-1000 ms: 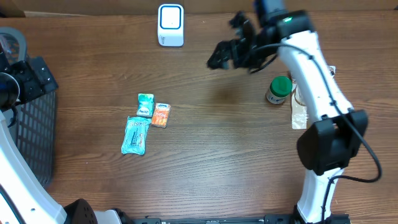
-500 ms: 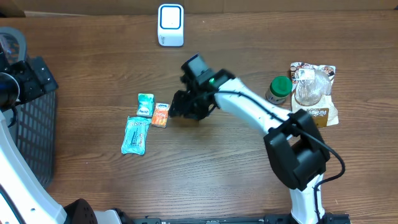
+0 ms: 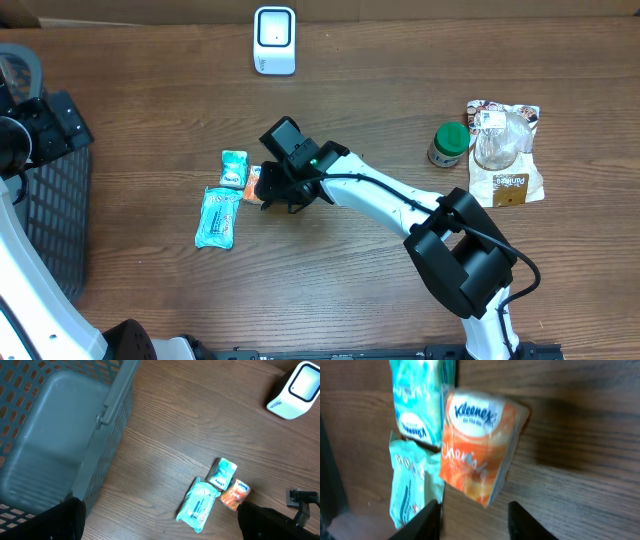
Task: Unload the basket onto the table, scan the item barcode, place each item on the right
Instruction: 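Move the right gripper to the orange Kleenex pack and grasp it, then lift the orange pack and bring it toward the scanner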
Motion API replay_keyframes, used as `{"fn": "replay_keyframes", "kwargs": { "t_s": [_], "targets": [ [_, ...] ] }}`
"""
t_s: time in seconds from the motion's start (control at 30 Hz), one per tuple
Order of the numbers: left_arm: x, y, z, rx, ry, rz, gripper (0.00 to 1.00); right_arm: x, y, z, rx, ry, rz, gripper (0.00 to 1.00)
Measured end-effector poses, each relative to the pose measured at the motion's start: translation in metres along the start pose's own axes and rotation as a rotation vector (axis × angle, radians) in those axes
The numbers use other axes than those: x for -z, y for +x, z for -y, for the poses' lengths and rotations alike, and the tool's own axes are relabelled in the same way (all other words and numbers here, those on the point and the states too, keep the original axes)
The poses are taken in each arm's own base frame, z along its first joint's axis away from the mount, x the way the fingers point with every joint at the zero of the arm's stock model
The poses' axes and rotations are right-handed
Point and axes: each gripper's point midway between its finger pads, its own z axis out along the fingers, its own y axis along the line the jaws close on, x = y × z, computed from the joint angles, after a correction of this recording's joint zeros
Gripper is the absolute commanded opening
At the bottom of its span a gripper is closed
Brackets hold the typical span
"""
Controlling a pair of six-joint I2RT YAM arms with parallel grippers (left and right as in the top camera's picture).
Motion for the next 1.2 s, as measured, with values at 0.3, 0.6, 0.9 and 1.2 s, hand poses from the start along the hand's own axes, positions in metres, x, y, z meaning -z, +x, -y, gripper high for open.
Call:
{"fn": "replay_keyframes", "kwargs": {
  "t_s": [0.3, 0.6, 0.9, 1.2],
  "targets": [
    [0.000, 0.000, 0.000, 0.000, 0.000, 0.000, 0.99, -0.005, -0.005, 0.002, -0.024, 0.002, 0.033, 0.36],
    [0.000, 0.000, 0.000, 0.000, 0.000, 0.000, 0.99, -0.034, 0.014, 0.008, -0.028, 0.019, -0.032, 0.31],
    [0.000, 0.000, 0.000, 0.000, 0.000, 0.000, 0.99, -0.036, 0.020, 0.008, -0.034, 0.000, -0.076, 0.04],
    [0.000, 0.000, 0.000, 0.000, 0.000, 0.000, 1.00, -0.011, 0.011, 0.024, 0.034, -0.135, -0.237, 0.04]
  ]
}}
